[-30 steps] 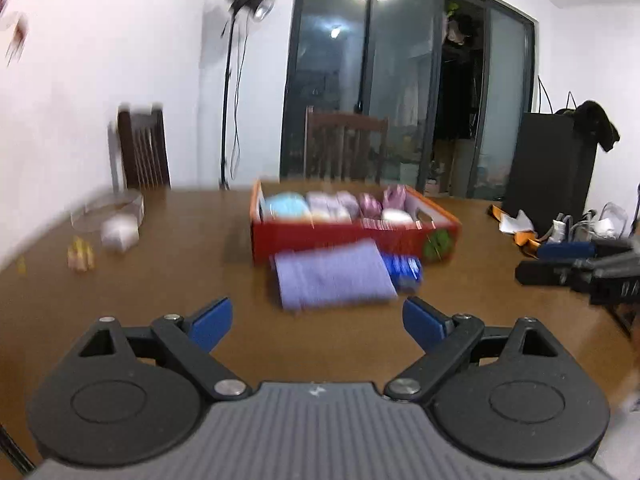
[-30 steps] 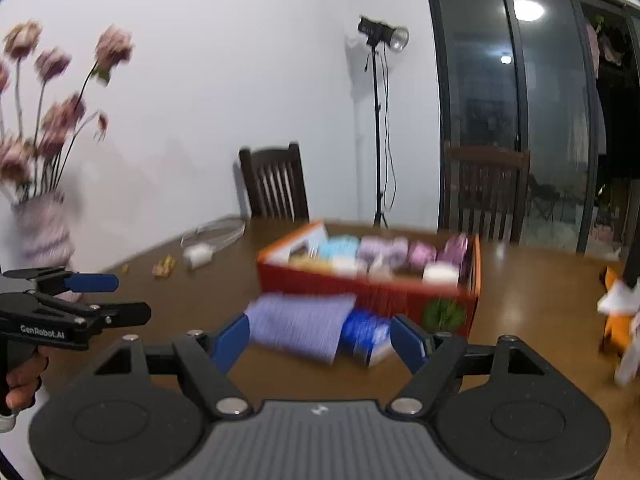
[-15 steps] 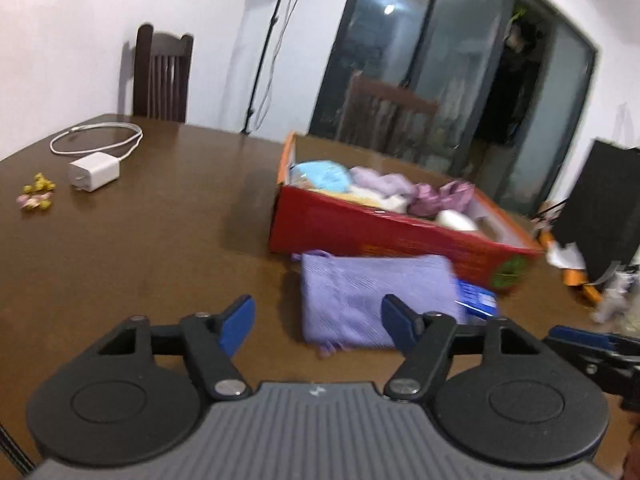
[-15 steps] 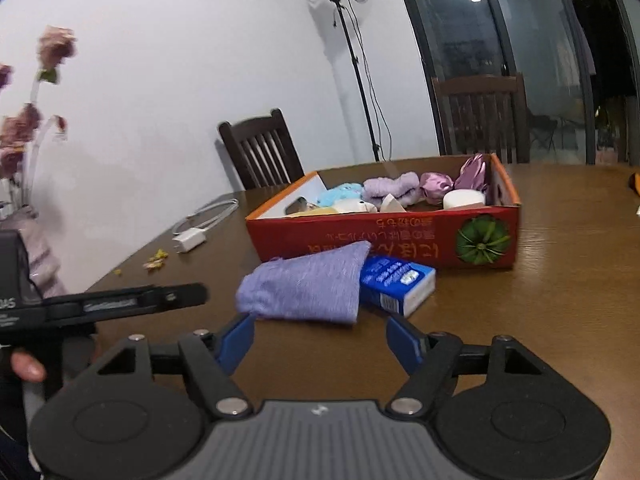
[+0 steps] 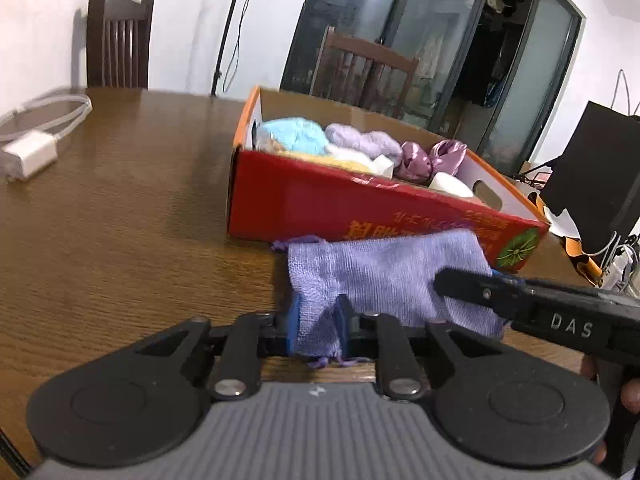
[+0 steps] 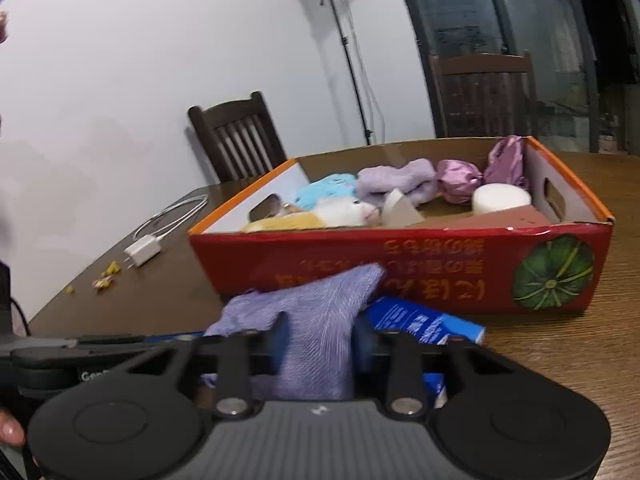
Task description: Organize soft objects
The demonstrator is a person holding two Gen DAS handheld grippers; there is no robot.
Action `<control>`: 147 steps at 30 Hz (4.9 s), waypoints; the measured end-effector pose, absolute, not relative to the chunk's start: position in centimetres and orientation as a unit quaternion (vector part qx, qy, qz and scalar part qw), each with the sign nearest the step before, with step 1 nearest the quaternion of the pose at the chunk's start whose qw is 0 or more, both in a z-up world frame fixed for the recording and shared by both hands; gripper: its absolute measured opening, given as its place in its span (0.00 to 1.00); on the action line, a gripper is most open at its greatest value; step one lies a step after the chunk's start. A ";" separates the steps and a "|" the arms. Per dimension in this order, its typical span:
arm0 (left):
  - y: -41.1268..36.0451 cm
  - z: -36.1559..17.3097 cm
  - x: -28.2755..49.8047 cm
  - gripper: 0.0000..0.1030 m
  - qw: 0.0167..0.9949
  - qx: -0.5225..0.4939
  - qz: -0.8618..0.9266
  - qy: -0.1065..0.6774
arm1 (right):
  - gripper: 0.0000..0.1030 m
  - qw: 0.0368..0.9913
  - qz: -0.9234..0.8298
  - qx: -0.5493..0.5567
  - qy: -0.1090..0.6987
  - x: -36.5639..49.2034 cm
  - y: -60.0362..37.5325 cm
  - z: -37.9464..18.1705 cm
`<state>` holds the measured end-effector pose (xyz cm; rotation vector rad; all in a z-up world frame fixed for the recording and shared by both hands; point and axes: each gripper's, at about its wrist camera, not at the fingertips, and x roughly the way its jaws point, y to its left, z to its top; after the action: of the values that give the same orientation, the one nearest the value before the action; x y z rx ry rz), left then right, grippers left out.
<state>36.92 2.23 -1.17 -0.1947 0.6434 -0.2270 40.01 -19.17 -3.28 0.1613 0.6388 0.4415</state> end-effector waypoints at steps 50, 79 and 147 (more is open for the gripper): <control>-6.0 5.0 48.0 0.07 0.944 -0.024 -0.155 0.292 | 0.09 0.892 0.260 0.068 0.363 51.3 -24.5 4.4; -3.4 12.7 41.7 0.57 0.954 0.043 -0.160 0.251 | 0.36 0.893 0.239 -0.015 0.380 49.2 -25.6 10.9; -5.9 -1.8 41.4 0.31 0.909 -0.122 -0.218 0.334 | 0.11 0.904 0.205 0.194 0.320 40.9 -28.6 -4.8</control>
<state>41.44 -5.93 -1.84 -0.2511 0.6893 -0.4488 40.92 -28.63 -4.83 0.4011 0.6607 0.4245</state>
